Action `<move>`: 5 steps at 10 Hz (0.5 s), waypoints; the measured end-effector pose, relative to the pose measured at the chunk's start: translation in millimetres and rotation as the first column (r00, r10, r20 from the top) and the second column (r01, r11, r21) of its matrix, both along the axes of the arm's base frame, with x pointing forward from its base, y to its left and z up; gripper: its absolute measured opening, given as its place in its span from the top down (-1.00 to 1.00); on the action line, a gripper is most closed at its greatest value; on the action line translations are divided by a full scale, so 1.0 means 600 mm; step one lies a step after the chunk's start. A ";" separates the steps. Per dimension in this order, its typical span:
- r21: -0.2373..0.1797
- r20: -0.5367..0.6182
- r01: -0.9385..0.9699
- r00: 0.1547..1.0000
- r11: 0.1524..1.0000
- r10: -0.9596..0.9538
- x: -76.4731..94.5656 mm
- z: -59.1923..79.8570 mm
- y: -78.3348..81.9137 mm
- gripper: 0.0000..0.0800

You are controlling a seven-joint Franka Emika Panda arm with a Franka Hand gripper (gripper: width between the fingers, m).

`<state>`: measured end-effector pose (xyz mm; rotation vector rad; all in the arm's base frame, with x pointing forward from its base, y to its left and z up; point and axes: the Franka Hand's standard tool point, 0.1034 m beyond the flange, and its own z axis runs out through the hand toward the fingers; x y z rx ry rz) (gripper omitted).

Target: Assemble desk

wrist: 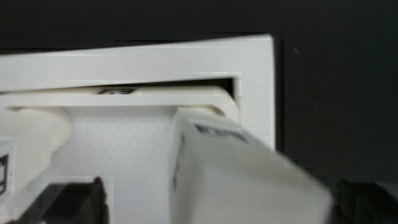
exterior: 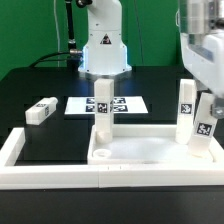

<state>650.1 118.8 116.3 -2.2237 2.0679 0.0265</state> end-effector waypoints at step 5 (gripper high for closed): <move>-0.075 0.018 -0.533 0.844 0.843 0.535 0.001 0.000 -0.012 -0.62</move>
Offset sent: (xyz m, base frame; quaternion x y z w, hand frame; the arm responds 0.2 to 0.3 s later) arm 0.0000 0.0000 0.0000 0.0000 0.0000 -0.1938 0.9810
